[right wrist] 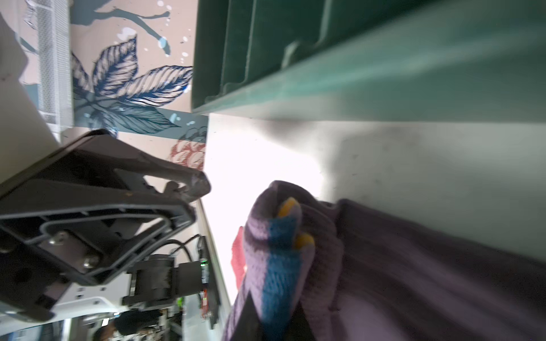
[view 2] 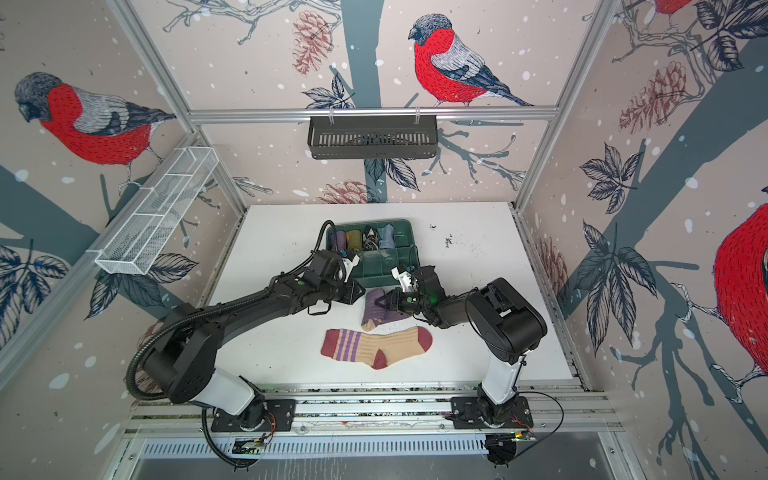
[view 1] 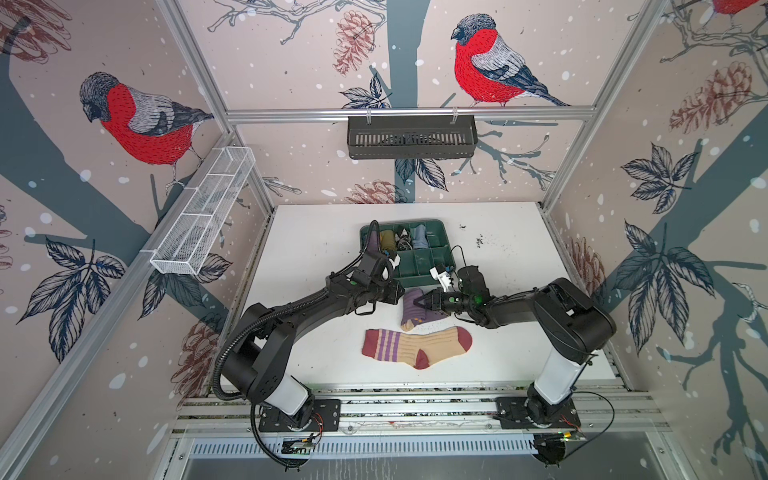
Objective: Roll the socks
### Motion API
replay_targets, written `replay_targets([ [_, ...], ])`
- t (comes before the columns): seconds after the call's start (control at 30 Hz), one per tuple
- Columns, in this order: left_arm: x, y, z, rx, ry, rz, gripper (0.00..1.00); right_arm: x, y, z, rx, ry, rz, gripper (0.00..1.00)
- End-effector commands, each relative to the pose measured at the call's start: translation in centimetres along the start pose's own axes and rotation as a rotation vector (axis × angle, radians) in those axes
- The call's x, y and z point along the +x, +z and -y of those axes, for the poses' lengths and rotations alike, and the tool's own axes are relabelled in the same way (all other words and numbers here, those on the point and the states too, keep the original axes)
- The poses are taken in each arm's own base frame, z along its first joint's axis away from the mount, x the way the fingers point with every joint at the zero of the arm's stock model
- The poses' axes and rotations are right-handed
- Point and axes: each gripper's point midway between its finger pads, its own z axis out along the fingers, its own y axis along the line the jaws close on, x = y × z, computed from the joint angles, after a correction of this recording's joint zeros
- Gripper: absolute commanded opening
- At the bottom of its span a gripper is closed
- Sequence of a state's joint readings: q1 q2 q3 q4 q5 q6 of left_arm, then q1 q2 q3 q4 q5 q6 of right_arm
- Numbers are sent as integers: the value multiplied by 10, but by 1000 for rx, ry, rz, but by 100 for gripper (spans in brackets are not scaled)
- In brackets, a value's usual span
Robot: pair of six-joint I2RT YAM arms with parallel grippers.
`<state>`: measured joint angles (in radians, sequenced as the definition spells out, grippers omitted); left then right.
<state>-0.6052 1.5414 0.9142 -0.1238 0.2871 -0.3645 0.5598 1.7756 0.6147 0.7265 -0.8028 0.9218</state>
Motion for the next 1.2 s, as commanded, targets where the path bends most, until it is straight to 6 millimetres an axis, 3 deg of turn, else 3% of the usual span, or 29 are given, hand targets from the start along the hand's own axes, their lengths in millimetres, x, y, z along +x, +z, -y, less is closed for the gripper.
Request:
replay_targets([
  [0.0,2,0,-1,-5,12,-12,24,-7,0,-24,-97,3,14,10],
  [0.47,10,6,0,16,12,-38,23,5,6,19,-43,142,30,12],
  [0.87,21,14,18,64,34,-78,21,1,-4,59,307,47,23,15],
  [1.17,26,20,29,108,41,-87,21,6,-1,70,335,57,7,15],
])
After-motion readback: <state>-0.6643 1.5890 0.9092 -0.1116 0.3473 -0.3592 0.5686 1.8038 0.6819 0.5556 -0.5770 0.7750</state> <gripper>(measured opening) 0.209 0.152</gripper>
